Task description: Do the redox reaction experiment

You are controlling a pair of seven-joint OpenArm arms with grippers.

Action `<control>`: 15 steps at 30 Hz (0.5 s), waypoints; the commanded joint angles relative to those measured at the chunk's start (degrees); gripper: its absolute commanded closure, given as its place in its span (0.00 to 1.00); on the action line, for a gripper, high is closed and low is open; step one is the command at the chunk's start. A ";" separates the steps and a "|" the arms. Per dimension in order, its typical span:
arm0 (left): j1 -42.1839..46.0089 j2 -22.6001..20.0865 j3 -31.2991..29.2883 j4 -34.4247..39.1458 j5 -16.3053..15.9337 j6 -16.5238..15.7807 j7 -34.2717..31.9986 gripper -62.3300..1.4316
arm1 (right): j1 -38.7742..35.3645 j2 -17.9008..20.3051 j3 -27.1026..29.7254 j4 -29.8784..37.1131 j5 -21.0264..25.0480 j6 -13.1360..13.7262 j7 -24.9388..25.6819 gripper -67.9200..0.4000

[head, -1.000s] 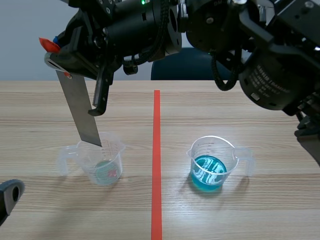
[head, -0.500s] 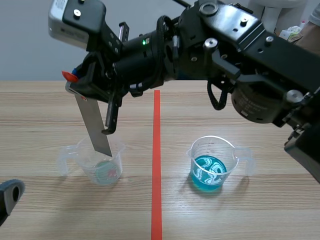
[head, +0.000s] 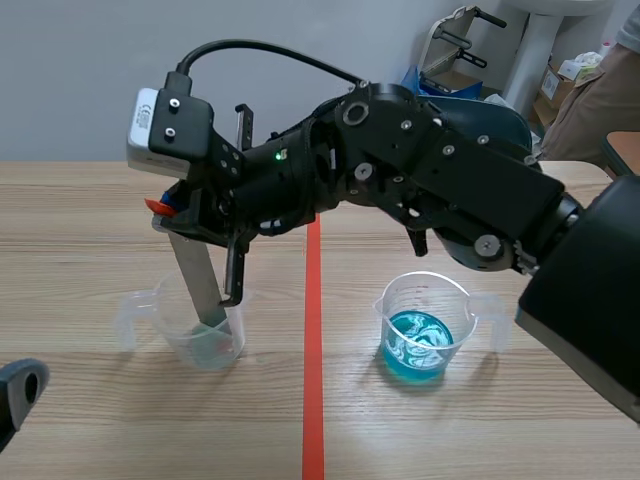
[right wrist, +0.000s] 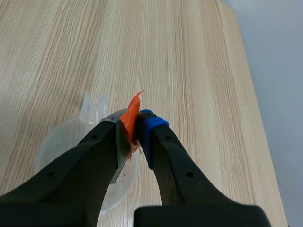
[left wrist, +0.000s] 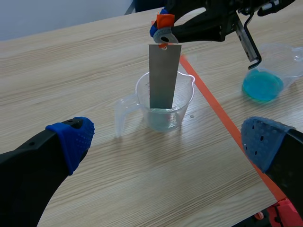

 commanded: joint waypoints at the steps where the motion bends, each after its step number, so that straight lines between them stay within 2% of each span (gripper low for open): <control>1: 0.15 0.13 0.44 0.55 -0.15 0.28 -0.61 0.00 | 1.44 -0.81 0.37 0.26 -0.81 0.35 1.88 0.98; 6: 0.15 0.13 0.44 0.55 -0.15 0.28 -0.61 0.00 | 1.44 -1.25 0.37 -1.33 -4.68 0.35 4.22 0.98; 15: 0.15 0.13 0.44 0.55 -0.15 0.28 -0.61 0.00 | 1.44 -1.27 0.37 -1.42 -4.83 0.35 4.26 0.98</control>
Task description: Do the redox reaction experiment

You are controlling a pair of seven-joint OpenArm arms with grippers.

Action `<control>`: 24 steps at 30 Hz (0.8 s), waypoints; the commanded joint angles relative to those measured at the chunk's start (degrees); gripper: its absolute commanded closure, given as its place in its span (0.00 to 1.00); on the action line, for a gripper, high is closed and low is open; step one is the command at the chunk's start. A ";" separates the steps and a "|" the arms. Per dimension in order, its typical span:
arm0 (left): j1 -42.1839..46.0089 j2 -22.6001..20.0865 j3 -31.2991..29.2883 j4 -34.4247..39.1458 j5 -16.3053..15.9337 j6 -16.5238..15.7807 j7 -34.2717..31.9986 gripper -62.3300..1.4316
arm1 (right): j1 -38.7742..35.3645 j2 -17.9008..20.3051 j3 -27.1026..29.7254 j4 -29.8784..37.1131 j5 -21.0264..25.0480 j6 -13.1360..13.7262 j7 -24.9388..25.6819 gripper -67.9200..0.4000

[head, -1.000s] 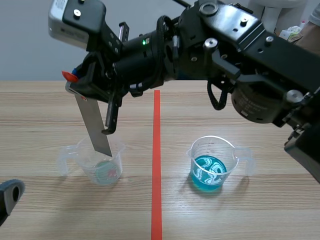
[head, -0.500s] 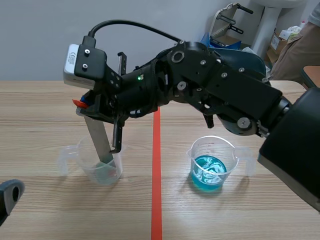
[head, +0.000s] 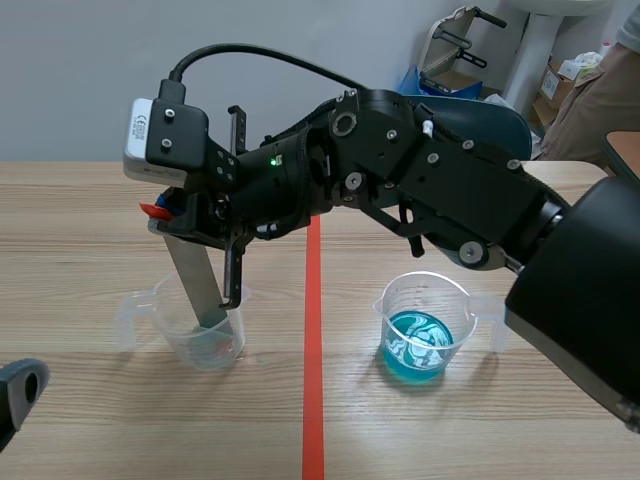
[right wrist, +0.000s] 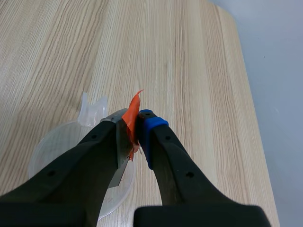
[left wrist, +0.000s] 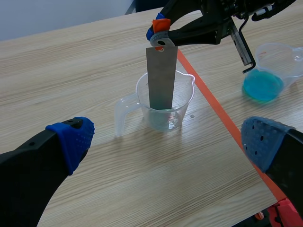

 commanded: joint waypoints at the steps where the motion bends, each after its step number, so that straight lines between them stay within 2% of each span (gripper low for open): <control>1: 0.15 0.13 0.44 0.55 -0.15 0.28 -0.61 0.00 | 1.29 -0.20 0.33 0.37 -0.04 0.46 0.02 0.98; 5: 0.15 0.13 0.44 0.55 -0.15 0.28 -0.61 0.00 | 1.29 -0.20 0.33 0.37 -0.04 0.46 0.02 0.95; 7: 0.15 0.13 0.44 0.55 -0.15 0.28 -0.61 0.00 | 1.29 -0.20 0.33 0.37 -0.04 0.46 0.02 0.83; 10: 0.15 0.13 0.44 0.55 -0.15 0.28 -0.61 0.00 | 1.29 -0.31 0.33 0.37 0.00 0.46 0.02 0.59; 16: 0.15 0.13 0.44 0.55 -0.15 0.28 -0.61 0.00 | 1.22 -1.14 0.26 0.37 0.04 0.46 0.07 0.29; 20: 0.15 0.13 0.44 0.55 -0.15 0.28 -0.61 0.00 | 1.14 -1.44 -1.11 0.37 0.04 0.46 0.13 0.00; 24: 0.15 0.13 0.44 0.55 -0.15 0.28 -0.61 0.00 | 1.14 -1.64 -3.17 0.37 0.04 0.46 -0.02 0.00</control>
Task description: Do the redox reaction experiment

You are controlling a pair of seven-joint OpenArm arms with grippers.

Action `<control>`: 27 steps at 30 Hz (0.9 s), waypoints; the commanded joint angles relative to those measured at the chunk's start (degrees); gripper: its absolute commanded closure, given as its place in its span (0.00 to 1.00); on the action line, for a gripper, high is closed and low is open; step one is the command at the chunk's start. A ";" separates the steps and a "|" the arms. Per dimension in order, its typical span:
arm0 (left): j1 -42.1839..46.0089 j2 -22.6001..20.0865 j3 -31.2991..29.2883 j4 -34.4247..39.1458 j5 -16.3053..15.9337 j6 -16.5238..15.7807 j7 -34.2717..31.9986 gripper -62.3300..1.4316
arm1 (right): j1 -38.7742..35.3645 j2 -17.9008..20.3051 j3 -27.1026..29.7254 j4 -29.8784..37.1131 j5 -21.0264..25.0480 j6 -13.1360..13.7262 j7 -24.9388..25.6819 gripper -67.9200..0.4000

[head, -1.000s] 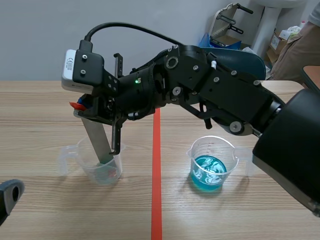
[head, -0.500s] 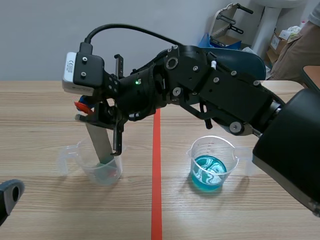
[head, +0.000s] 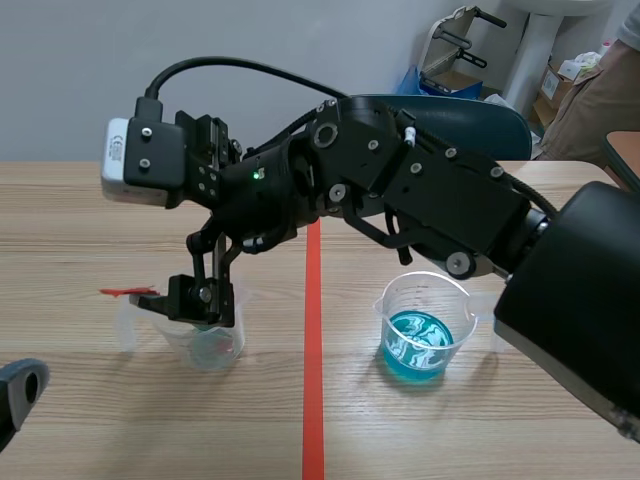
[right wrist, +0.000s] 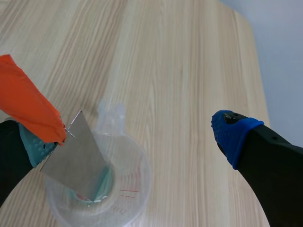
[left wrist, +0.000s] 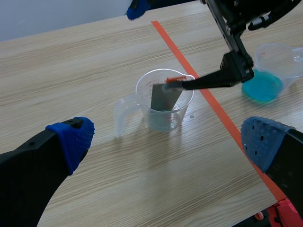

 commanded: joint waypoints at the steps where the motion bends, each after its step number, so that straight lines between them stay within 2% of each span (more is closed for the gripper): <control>1: 0.15 0.13 0.44 0.55 -0.15 0.28 -0.61 0.00 | 1.16 -0.68 -0.52 0.37 0.70 0.35 0.31 0.00; 6: 0.15 0.13 0.44 0.55 -0.15 0.28 -0.61 0.00 | 1.16 -0.66 -2.08 0.37 0.85 0.35 0.31 0.00; 27: 0.15 0.13 0.44 0.55 -0.15 0.28 -0.61 0.00 | 1.16 -0.66 -2.12 0.37 0.87 0.35 0.33 0.00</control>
